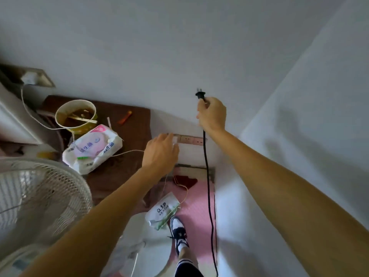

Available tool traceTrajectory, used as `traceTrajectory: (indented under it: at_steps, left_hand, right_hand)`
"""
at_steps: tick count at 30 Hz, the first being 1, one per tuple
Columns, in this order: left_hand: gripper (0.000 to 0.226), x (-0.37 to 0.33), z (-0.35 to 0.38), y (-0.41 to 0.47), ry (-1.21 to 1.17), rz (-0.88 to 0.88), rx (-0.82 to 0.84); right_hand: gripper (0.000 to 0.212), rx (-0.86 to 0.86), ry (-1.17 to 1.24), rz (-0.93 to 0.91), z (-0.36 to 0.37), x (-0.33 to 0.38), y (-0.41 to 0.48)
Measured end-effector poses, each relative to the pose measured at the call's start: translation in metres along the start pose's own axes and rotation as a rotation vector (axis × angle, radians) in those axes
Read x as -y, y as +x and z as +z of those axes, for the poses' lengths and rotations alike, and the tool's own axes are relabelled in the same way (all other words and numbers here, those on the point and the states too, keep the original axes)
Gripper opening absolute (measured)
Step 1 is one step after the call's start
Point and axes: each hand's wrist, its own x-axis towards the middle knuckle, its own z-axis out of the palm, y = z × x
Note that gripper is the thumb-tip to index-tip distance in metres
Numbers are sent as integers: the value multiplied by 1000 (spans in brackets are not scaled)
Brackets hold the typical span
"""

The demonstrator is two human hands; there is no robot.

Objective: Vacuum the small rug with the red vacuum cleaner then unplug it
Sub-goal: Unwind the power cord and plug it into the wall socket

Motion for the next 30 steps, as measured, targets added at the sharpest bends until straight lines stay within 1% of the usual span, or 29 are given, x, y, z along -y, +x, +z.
traceTrajectory:
  at_steps: [2, 6, 9, 13, 16, 19, 23, 27, 30]
  left_hand:
    - [24, 9, 38, 35, 22, -22, 25]
    - [33, 34, 124, 99, 65, -39, 105]
    - [40, 57, 188, 136, 104, -31, 150]
    - [51, 89, 274, 172, 175, -9, 235]
    - [54, 109, 330, 189, 190, 3, 278]
    - [55, 123, 373, 203, 157, -10, 297]
    - [55, 136, 407, 222, 89, -12, 307]
    - [57, 145, 419, 235, 40, 7, 314]
    - [60, 149, 417, 240, 61, 42, 345]
  right_hand:
    - [29, 29, -37, 43, 30, -52, 18]
    - [29, 111, -85, 149, 99, -160, 41]
    - [27, 185, -129, 215, 146, -226, 47]
    - [24, 210, -97, 227, 203, -293, 64]
    - [24, 188, -121, 212, 242, -337, 81]
    - [25, 190, -141, 227, 273, -371, 98]
    - [28, 205, -157, 271, 299, -398, 116]
    - [27, 181, -143, 235, 309, -406, 118]
    - [26, 117, -103, 196, 308, -403, 113]
